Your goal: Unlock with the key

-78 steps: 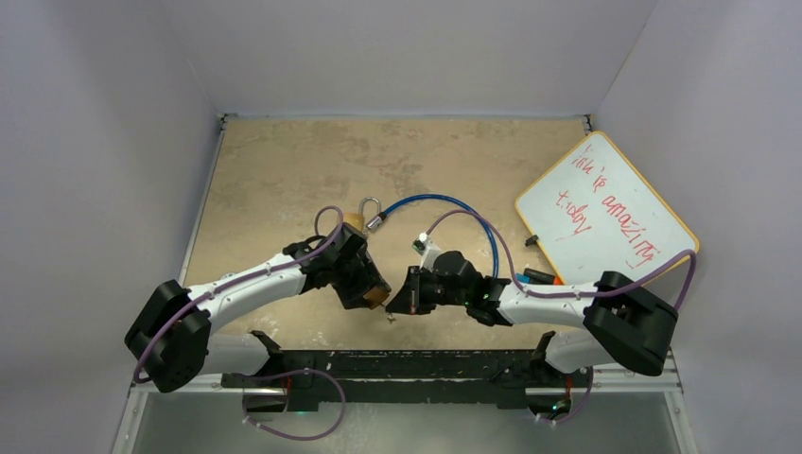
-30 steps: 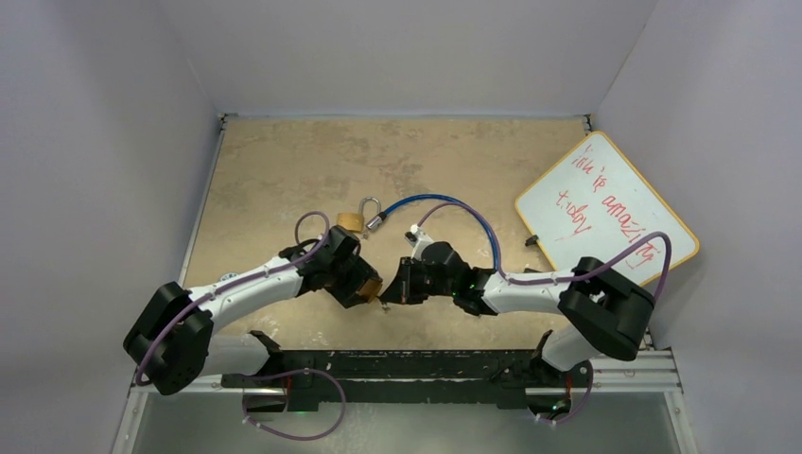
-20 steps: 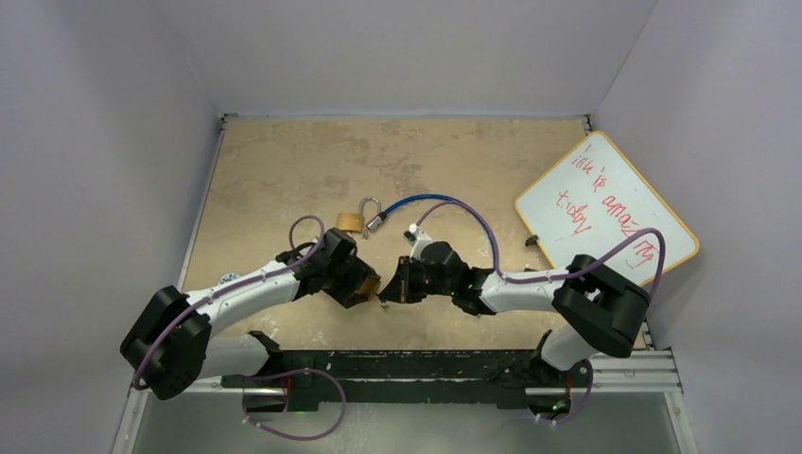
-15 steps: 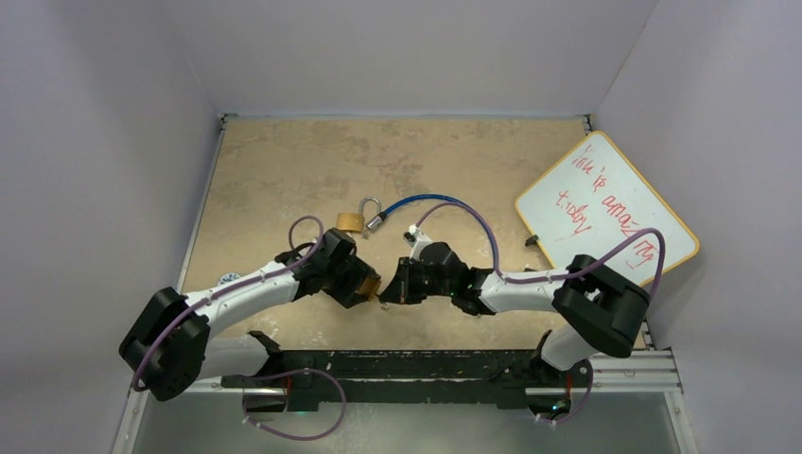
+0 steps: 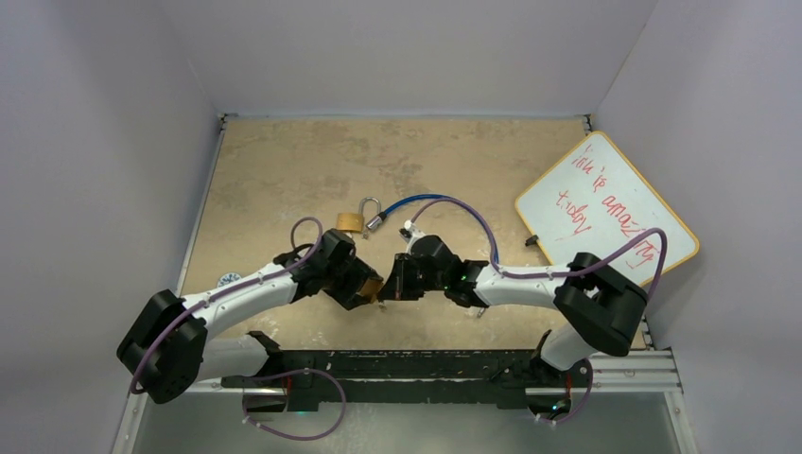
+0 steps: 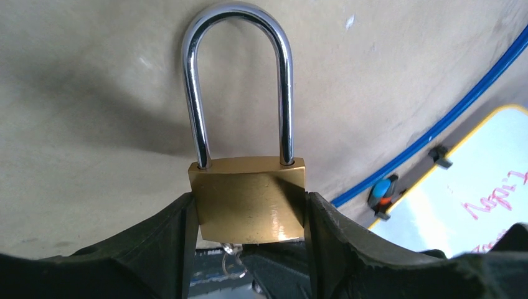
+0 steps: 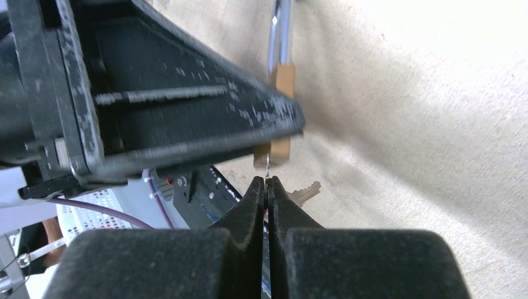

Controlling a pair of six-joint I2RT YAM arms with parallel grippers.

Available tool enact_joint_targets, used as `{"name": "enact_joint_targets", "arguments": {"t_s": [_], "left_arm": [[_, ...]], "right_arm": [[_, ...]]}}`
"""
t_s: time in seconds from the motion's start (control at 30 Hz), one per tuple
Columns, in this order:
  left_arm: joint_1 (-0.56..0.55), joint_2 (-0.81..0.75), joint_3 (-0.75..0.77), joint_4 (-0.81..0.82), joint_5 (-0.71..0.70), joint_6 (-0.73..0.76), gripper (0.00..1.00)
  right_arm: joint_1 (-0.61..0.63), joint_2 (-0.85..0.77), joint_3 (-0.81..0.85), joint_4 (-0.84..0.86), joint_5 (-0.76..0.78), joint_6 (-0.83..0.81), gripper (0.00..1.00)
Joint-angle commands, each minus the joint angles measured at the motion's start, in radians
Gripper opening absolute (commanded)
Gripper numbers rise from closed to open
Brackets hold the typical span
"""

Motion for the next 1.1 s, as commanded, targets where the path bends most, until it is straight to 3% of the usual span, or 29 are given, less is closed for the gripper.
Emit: {"name": "enact_joint_targets", "arguments": {"t_s": [0.0, 0.2, 0.4, 0.67, 0.8, 0.93, 1.07], "left_arm": [[-0.029, -0.021, 0.087, 0.093, 0.201, 0.033, 0.1], [-0.029, -0.012, 0.101, 0.086, 0.215, 0.045, 0.1], [-0.027, -0.02, 0.1, 0.136, 0.239, 0.025, 0.1], [-0.028, -0.101, 0.14, 0.123, 0.086, 0.176, 0.06], [-0.027, -0.179, 0.076, 0.239, 0.053, 0.175, 0.05], [-0.027, -0.251, 0.032, 0.311, 0.014, 0.175, 0.04], [-0.027, -0.31, 0.012, 0.346, -0.039, 0.2, 0.03]], "right_arm": [[-0.005, -0.01, 0.081, 0.069, 0.073, -0.124, 0.0], [-0.004, 0.027, 0.199, -0.065, 0.079, -0.325, 0.0], [-0.006, 0.052, 0.183, -0.046, 0.076, -0.181, 0.0], [-0.092, -0.038, -0.032, 0.383, -0.131, 0.244, 0.0], [-0.094, -0.081, -0.117, 0.577, -0.144, 0.457, 0.0], [-0.095, -0.042, -0.209, 0.886, -0.152, 0.695, 0.0], [-0.095, -0.003, -0.25, 1.041, -0.129, 0.812, 0.0]]}}
